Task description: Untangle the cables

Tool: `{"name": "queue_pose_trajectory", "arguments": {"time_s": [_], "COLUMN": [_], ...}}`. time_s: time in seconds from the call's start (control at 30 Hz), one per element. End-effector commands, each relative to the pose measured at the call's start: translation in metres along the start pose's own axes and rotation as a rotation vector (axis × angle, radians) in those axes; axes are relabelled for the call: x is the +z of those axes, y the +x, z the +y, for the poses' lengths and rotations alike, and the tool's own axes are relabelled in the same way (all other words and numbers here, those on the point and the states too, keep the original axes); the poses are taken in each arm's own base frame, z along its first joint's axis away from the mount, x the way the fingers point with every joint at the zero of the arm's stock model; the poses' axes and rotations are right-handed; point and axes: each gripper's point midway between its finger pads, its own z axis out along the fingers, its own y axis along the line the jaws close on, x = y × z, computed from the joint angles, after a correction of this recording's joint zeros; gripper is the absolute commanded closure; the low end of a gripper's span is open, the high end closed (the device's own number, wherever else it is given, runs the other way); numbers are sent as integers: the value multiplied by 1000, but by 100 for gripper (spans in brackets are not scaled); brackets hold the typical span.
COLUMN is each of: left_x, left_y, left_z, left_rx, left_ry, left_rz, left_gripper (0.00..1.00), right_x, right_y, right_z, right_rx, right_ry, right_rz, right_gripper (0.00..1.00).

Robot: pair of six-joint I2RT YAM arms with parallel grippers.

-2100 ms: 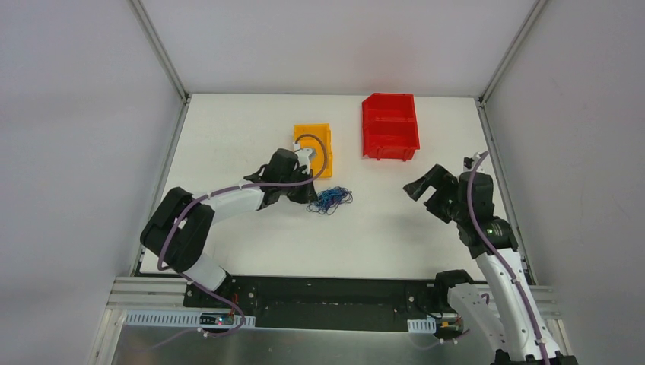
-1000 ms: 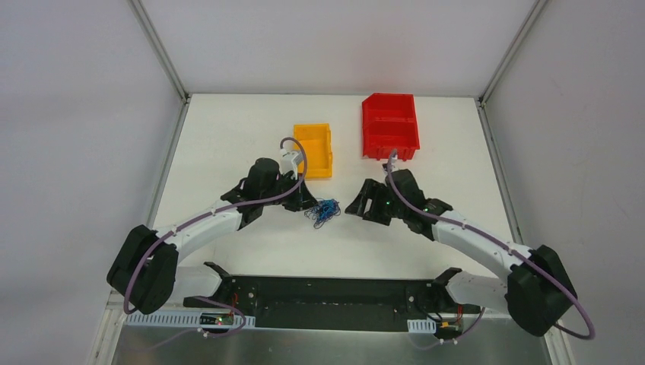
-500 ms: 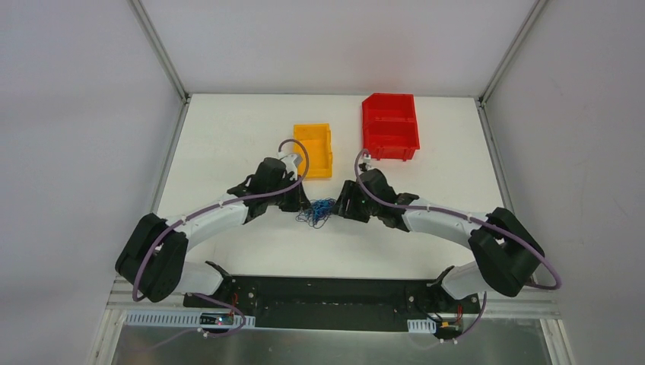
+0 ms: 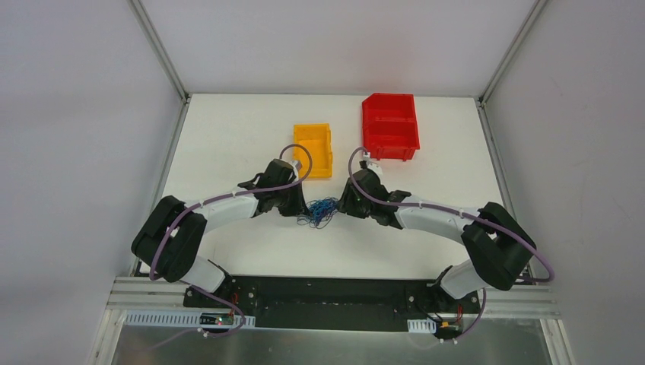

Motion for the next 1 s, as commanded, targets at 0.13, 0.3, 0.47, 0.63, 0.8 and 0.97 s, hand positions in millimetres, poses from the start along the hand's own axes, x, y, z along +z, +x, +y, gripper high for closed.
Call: {"name": "queue_pose_trajectory", "arguments": {"time_s": [0.13, 0.3, 0.47, 0.63, 0.8, 0.97], "left_x": [-4, -6, -7, -14, -37, -61], "left_y": [-2, 1, 2, -2, -18, -35], "left_z": [-1, 1, 1, 12, 32, 59], "left_rx": [-7, -6, -10, -34, -64, -152], "left_ry": [5, 2, 4, -52, -123, -170], "left_rz": [-7, -8, -11, -60, -172, -251], "left_gripper": [100, 100, 100, 100, 100, 100], "right_x": [13, 26, 27, 15, -12, -43], "right_y": [-16, -9, -4, -15, -33, -53], "right_z": [2, 4, 4, -7, -38, -68], "right_rx": [147, 177, 189, 217, 228, 241], "right_ry": [-42, -52, -64, -57, -16, 12], "right_rz": [-44, 2, 13, -14, -48, -82], "right_gripper": [63, 70, 81, 100, 100, 100]}}
